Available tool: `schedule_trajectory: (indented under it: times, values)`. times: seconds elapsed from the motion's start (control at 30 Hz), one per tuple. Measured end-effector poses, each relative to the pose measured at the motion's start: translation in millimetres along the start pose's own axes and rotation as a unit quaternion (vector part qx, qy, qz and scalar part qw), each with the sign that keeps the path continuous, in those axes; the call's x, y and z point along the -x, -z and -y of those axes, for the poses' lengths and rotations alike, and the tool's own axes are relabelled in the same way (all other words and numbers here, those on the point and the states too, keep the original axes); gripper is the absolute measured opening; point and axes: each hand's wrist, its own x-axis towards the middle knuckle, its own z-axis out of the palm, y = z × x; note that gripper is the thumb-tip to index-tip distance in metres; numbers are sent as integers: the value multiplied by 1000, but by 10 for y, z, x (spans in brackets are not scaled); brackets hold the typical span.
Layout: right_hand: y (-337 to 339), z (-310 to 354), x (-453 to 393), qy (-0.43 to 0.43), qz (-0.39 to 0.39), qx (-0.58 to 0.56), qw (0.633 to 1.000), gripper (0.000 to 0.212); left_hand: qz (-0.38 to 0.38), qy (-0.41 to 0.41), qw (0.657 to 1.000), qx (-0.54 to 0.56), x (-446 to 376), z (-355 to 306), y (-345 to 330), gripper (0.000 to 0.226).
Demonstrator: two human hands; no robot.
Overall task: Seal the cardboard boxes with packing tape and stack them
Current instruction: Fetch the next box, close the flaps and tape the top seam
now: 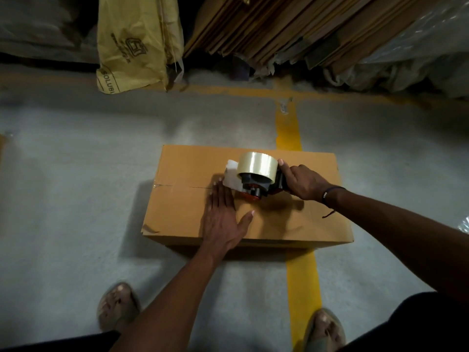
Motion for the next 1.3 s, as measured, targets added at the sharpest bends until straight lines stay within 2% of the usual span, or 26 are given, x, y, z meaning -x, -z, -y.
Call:
schedule_trajectory:
  times: [0.07, 0.3, 0.5, 0.67, 0.77, 0.87, 1.0, 1.13, 1.3]
  values:
    - [41, 5, -1, 2, -3, 13, 1000, 61, -10, -16, 1000, 4, -10, 2, 15, 107]
    - [139, -120, 10, 14, 8, 33, 999, 62, -15, -10, 1000, -8, -9, 4, -13, 107]
    - [490, -948, 260, -29, 7, 69, 997, 61, 12, 4, 998, -63, -26, 3, -40, 104]
    - [580, -1424, 384, -47, 8, 58, 997, 66, -3, 13, 998, -62, -26, -53, -58, 103]
    - [580, -1456, 352, -20, 2, 45, 999, 83, 8, -11, 999, -47, -83, -324, -110, 104]
    - [566, -1491, 339, -8, 6, 35, 999, 85, 17, -52, 998, -12, -218, -884, -259, 110]
    - [573, -1488, 343, -6, 8, 29, 1000, 85, -11, -50, 998, 21, -268, -1493, -506, 121]
    - [573, -1486, 353, -16, 4, 28, 999, 78, -43, -38, 998, 8, -227, -1539, -590, 120]
    - [578, -1461, 372, -20, 6, 25, 999, 80, -47, -48, 998, 6, -228, -1524, -570, 117]
